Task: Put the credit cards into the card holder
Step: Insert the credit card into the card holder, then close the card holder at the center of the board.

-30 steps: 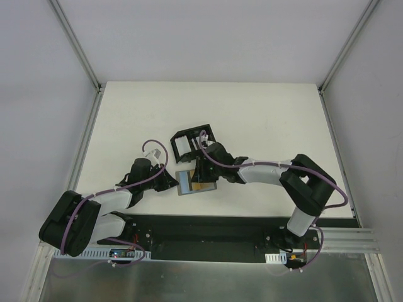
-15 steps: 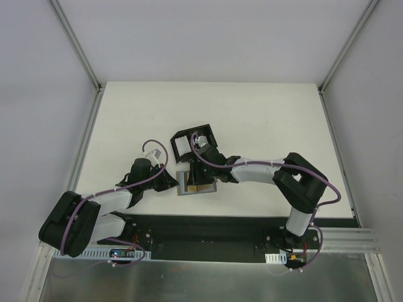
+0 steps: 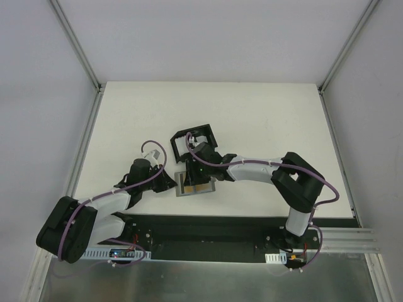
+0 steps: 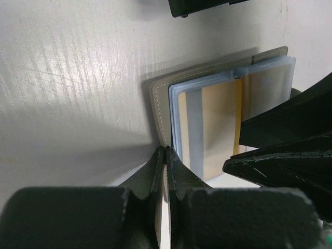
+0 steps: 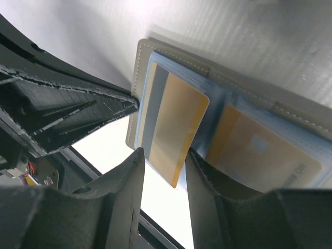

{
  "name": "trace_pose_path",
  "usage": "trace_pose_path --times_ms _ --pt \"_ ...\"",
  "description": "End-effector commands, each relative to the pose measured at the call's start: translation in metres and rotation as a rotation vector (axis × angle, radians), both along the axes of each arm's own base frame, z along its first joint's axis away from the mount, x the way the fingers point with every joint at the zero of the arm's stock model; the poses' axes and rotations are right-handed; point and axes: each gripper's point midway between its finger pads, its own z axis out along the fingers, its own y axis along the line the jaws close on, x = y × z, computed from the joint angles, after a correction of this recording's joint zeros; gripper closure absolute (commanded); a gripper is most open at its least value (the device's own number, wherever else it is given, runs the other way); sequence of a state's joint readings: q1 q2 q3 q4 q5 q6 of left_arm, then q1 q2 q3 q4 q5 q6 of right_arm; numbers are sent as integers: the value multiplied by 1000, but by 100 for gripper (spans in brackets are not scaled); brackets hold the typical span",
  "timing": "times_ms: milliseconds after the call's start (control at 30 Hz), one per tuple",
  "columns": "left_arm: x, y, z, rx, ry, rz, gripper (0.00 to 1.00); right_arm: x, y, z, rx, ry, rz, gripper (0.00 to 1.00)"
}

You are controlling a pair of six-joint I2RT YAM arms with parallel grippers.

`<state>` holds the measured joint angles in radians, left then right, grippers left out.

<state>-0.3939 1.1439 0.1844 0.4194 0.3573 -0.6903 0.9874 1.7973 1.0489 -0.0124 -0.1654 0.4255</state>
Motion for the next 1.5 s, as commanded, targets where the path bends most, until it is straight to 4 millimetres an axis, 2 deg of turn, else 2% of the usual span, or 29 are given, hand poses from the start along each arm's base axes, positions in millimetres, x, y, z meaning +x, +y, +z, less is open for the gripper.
trace_pose_path --times_ms 0,133,300,400,533,700,933,1033,1333,1400,1467 --pt "-6 -3 5 1 -8 -35 100 -4 31 22 86 0 71 61" --pt "-7 -1 6 11 -12 -34 100 2 17 15 13 -20 27 59" --pt "-8 2 7 19 -16 -25 100 12 -5 20 -55 -84 -22 54" --pt "-8 2 8 23 -19 -27 100 14 -9 26 -48 -101 -32 52" --pt "-7 2 9 22 -21 -29 100 13 -2 30 -11 -100 -20 52" --pt "-6 1 11 20 -23 -34 100 6 12 21 16 -32 7 53" --pt "-8 1 9 23 -14 -35 100 6 8 10 -18 -23 -7 52" --pt "-8 1 10 20 -14 -37 100 2 14 10 9 -3 13 52" --pt "-5 -2 14 14 -19 -48 100 -1 37 20 95 12 69 62" --pt "-5 -2 13 16 -16 -46 100 1 35 21 92 -2 64 62" --pt "-7 -1 12 19 -7 -44 100 5 29 32 93 -48 51 62"
